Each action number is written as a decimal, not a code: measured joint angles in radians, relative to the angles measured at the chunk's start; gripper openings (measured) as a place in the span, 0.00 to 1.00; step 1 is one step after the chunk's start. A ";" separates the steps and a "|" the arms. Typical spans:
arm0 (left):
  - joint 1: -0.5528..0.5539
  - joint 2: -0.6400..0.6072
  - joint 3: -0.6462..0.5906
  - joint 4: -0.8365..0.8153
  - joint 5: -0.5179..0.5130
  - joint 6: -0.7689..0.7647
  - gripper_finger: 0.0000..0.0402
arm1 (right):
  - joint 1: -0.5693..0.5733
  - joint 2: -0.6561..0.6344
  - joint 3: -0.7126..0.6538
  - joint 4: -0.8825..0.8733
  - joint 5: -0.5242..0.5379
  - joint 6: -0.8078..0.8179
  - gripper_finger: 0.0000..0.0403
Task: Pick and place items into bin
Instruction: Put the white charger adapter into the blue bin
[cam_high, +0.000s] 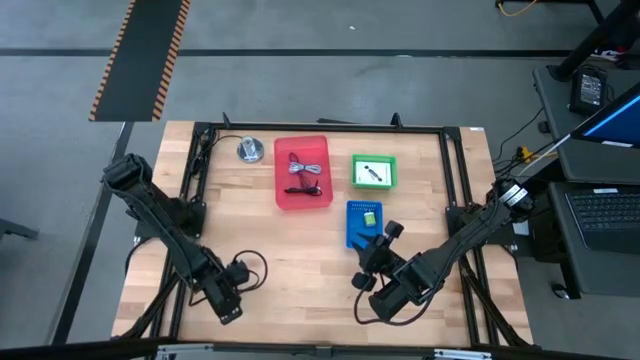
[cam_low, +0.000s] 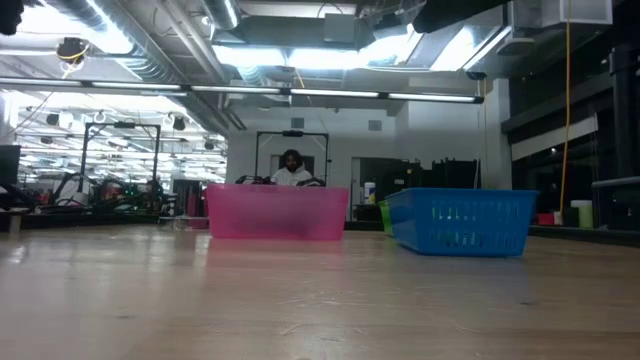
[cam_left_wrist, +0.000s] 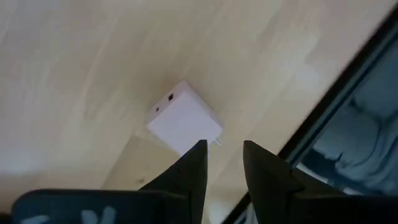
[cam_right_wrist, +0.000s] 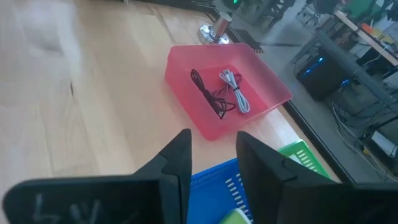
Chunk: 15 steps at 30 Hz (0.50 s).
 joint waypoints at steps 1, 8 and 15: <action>-0.001 0.000 0.000 0.000 -0.001 -0.029 0.25 | 0.000 0.000 0.000 0.000 0.000 -0.007 0.27; -0.001 0.000 0.000 -0.009 -0.083 -0.159 0.35 | 0.000 0.000 0.000 -0.001 0.001 -0.049 0.27; -0.022 0.000 0.000 -0.014 -0.137 -0.302 0.45 | 0.000 0.000 0.000 -0.002 0.002 -0.090 0.27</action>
